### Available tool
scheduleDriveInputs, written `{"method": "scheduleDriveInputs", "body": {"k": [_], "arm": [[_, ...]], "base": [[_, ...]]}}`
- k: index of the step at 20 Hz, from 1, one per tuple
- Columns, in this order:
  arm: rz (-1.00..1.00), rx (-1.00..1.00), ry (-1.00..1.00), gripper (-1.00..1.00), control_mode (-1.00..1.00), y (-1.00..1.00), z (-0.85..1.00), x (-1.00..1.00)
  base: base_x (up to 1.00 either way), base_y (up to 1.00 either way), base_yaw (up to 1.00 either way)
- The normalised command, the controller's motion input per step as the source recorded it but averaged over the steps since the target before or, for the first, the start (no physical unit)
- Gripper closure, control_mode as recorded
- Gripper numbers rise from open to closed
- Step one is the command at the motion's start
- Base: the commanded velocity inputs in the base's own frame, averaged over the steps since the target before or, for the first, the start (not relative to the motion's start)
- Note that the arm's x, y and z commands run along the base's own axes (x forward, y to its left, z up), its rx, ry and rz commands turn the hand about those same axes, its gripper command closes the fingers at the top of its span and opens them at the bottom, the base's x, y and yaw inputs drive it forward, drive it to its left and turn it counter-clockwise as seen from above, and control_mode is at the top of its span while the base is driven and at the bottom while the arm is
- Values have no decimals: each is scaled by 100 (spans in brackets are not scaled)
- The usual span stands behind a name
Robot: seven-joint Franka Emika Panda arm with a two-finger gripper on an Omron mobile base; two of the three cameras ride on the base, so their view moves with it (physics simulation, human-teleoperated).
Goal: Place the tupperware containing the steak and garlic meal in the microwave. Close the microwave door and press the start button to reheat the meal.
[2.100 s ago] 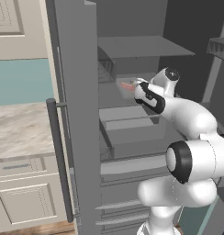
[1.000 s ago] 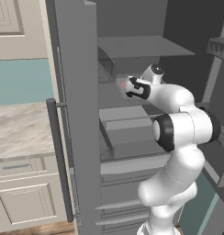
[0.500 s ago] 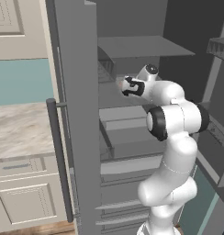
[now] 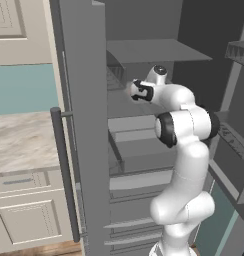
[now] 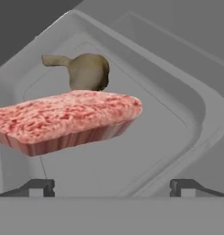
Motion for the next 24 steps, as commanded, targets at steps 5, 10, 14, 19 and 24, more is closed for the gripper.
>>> {"method": "scheduleDriveInputs", "body": {"k": [5,10,14,19,24], "arm": [[-13,-1,7,-100,-100,14,-44,4],[-15,-3,10,100,-100,18,-56,2],[-13,0,7,100,-100,7,-52,0],[-5,0,0,100,-100,2,-19,0],[0,0,0,100,-100,0,-7,-11]], "base": [[0,0,0],[0,0,0],[0,0,0],[0,0,0],[0,0,0]]}}
